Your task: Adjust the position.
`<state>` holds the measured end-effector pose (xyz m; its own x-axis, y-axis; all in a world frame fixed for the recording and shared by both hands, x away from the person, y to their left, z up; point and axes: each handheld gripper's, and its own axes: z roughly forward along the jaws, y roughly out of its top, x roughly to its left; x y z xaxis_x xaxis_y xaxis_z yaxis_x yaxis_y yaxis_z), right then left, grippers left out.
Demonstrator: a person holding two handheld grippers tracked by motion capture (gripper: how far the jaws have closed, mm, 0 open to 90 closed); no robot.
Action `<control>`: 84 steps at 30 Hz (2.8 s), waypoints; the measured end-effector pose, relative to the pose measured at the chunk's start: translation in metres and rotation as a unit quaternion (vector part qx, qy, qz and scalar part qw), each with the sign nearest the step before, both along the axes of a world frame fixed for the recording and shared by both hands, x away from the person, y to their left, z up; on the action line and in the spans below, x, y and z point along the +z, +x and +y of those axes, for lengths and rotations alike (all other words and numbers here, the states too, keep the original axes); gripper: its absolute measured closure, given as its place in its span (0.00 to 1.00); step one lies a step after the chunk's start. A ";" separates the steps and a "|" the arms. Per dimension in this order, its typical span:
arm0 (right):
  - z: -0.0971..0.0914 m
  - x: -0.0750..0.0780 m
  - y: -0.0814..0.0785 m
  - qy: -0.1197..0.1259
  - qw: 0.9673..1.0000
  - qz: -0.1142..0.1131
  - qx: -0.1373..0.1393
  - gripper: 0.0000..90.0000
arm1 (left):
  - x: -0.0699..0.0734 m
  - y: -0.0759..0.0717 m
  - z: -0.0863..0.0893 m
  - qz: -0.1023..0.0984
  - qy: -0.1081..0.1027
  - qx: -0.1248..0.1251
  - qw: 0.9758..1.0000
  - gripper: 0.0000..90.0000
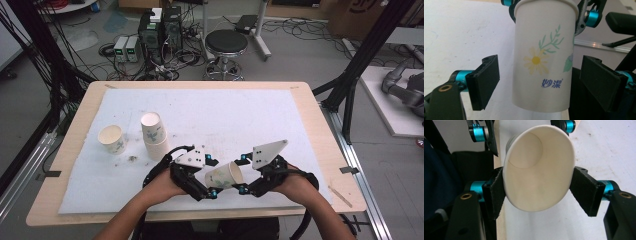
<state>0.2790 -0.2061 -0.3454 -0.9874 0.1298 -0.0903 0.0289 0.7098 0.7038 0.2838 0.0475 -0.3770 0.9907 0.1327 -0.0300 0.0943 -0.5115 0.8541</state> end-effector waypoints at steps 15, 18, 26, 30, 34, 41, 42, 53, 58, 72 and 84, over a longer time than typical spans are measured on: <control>0.026 0.013 0.000 -0.093 0.995 -0.034 0.021 0.36 | -0.002 0.001 -0.009 -0.005 0.037 -0.006 0.999 0.22; 0.030 0.012 0.000 -0.110 0.993 -0.037 0.021 0.36 | -0.003 0.002 -0.010 -0.003 0.043 -0.005 0.999 0.23; 0.034 0.011 0.000 -0.123 0.991 -0.035 0.027 0.36 | -0.004 0.003 -0.011 0.000 0.050 -0.009 0.999 0.34; 0.035 0.011 0.000 -0.125 0.991 -0.037 0.032 0.36 | -0.004 0.002 -0.013 0.002 0.053 -0.016 0.998 0.39; 0.037 0.011 -0.001 -0.125 0.991 -0.037 0.039 0.36 | -0.006 0.002 -0.013 0.006 0.053 -0.021 0.998 0.39; 0.036 0.012 0.002 -0.101 0.994 -0.026 0.033 0.33 | -0.007 0.003 -0.008 0.016 0.030 -0.017 0.999 0.39; 0.035 0.012 0.002 -0.091 0.995 -0.021 0.030 0.32 | -0.008 0.004 -0.007 0.015 0.027 -0.014 0.999 0.39; 0.000 0.013 0.007 0.085 0.995 0.003 -0.048 0.26 | -0.024 0.006 0.018 0.024 -0.054 0.062 0.996 0.35; -0.019 0.002 0.007 0.114 0.988 -0.003 -0.101 0.26 | -0.032 0.006 0.032 0.018 -0.088 0.092 0.992 0.35; -0.065 -0.043 0.004 0.137 0.961 -0.022 -0.239 0.26 | -0.038 0.003 0.064 -0.016 -0.172 0.161 0.972 0.35; -0.089 -0.064 -0.001 0.148 0.944 -0.039 -0.292 0.26 | -0.032 0.000 0.070 -0.048 -0.219 0.178 0.958 0.34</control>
<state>0.2780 -0.2954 -0.4091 -0.7322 0.6802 -0.0340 0.2946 0.3613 0.8847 0.2840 0.1177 -0.4095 0.8858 0.4587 -0.0710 0.1066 -0.0521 0.9929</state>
